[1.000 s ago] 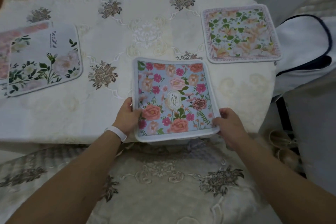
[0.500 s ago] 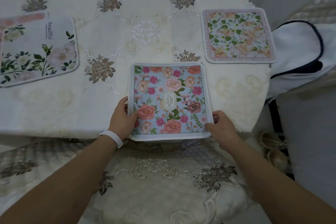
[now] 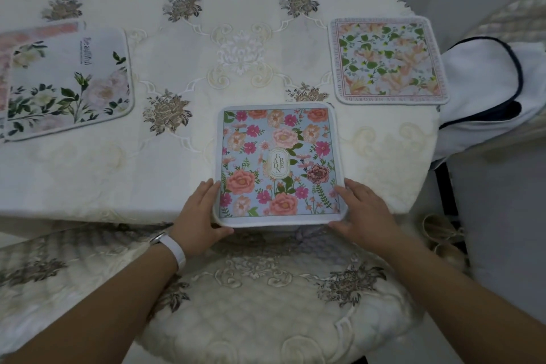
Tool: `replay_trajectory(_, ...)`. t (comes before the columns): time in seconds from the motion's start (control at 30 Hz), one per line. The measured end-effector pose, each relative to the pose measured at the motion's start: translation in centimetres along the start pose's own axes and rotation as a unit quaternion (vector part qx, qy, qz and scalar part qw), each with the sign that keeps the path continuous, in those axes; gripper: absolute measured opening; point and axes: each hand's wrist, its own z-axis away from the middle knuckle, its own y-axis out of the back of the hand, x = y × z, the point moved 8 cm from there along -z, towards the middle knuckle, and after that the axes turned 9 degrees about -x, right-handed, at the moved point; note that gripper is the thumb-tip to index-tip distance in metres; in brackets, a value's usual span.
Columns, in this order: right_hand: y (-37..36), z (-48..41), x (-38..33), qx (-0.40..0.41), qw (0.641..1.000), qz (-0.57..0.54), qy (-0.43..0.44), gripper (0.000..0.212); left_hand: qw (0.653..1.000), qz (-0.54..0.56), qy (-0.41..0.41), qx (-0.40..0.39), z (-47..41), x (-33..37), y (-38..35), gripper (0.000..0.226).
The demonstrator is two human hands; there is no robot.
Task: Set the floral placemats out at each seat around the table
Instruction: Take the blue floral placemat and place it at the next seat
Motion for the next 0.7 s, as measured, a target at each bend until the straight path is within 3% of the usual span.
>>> replay_trajectory(0.43, -0.56, 0.37, -0.42, 0.036, 0.999, 0.014, 0.005, 0.084, 0.999, 0.046, 0.007, -0.013, 0.09, -0.81, 0.64, 0.094)
replay_trajectory(0.7, -0.32, 0.67, -0.67, 0.031, 0.999, 0.011, 0.004, 0.084, 1.000, 0.015, -0.004, -0.008, 0.21, -0.60, 0.85, 0.086)
